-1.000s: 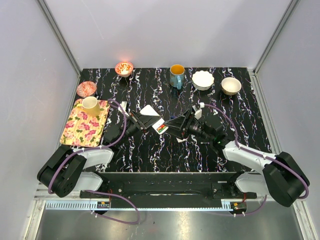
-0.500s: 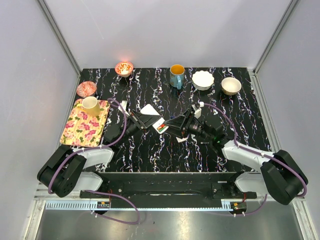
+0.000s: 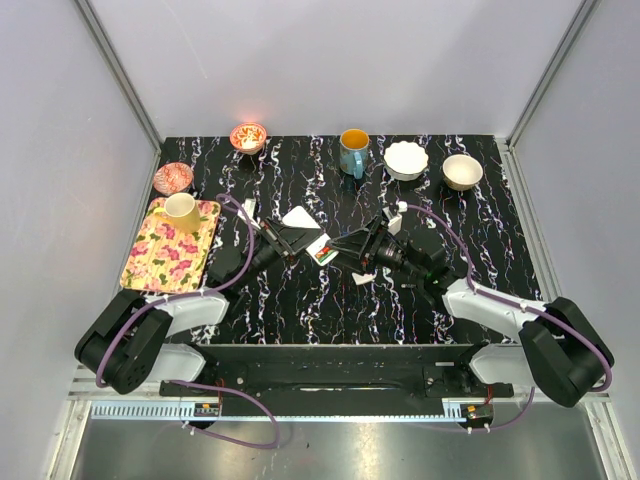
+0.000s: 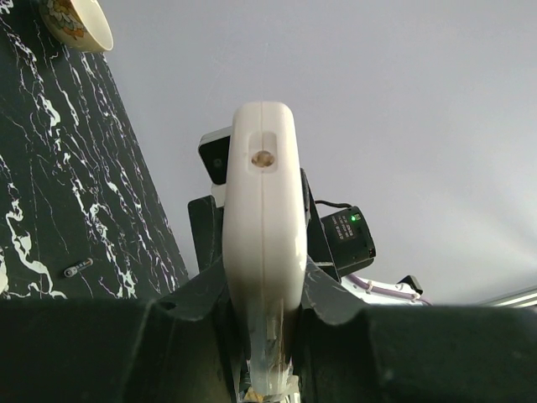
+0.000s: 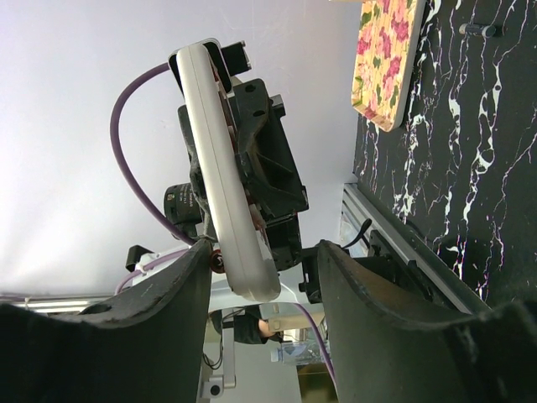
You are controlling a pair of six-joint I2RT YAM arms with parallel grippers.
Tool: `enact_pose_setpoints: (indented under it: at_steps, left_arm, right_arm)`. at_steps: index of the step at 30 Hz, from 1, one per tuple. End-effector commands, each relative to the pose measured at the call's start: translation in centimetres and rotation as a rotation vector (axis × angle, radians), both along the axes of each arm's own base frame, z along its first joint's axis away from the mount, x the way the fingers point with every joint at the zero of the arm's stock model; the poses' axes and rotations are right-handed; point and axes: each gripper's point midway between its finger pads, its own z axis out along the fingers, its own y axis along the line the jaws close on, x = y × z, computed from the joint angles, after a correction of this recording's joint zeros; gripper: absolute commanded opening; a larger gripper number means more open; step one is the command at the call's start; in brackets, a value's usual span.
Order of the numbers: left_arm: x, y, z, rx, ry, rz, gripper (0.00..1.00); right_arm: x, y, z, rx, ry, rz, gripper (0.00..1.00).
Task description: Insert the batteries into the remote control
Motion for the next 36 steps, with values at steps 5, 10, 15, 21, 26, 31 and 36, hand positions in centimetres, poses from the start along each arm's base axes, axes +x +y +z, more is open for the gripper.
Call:
enact_pose_setpoints:
  at_steps: [5,10,15,21,26,31,36]
  left_arm:
    - [-3.7,2.4,13.3,-0.33,-0.448,0.007,0.0]
    - [-3.6,2.4,13.7,-0.338,-0.454,0.01,0.0]
    - [-3.4,2.3,13.9,-0.34,-0.456,0.014,0.0]
    - [-3.2,2.3,13.8,-0.341,-0.452,0.02,0.0]
    - [-3.1,2.2,13.1,-0.333,-0.433,0.029,0.0]
    - [-2.7,2.3,12.0,-0.318,-0.404,0.041,0.0]
    - [-2.7,2.2,11.0,-0.301,-0.385,0.038,0.0]
  right_arm:
    - [-1.0,0.7,-1.9,-0.054,0.033,0.064,0.57]
    - [-1.0,0.7,-2.1,-0.056,0.038,0.063,0.52]
    - [-0.9,0.7,-2.5,-0.062,0.046,0.064,0.46]
    - [-0.9,0.8,-2.7,-0.071,0.053,0.063,0.38]
    - [-0.7,0.7,-2.5,-0.098,0.029,0.051,0.24]
    - [-0.4,0.2,-2.8,-0.194,0.0,0.033,0.0]
    - [0.1,-0.5,-3.0,-0.339,-0.058,0.02,0.0]
